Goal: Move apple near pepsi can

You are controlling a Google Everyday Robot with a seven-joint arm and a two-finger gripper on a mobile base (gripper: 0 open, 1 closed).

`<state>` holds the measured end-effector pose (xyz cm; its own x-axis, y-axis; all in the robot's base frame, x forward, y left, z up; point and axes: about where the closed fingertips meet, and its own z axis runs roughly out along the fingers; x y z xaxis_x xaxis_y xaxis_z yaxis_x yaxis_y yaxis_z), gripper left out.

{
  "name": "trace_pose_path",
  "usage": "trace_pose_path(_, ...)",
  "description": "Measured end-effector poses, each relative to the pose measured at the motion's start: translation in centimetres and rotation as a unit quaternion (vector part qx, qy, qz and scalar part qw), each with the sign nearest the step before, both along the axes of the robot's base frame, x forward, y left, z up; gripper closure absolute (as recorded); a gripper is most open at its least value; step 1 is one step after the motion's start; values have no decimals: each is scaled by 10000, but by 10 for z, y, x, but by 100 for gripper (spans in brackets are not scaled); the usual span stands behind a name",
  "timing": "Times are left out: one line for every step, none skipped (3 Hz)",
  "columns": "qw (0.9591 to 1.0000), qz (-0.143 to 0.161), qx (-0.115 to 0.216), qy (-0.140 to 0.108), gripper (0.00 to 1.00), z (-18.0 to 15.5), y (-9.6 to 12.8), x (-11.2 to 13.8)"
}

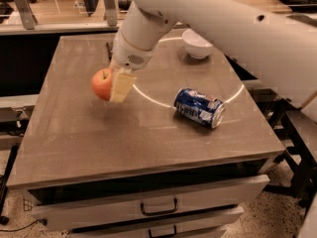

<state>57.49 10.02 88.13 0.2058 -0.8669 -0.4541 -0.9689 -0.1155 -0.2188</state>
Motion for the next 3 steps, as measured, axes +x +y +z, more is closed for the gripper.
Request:
trace_pose_path(9992, -359, -108, -125, 100, -1, -35, 22)
trace_pose_path(9965, -816, -182, -29, 100, -11, -82, 36)
trace_pose_path(9919, -1242, -222, 174, 97, -24, -126, 42)
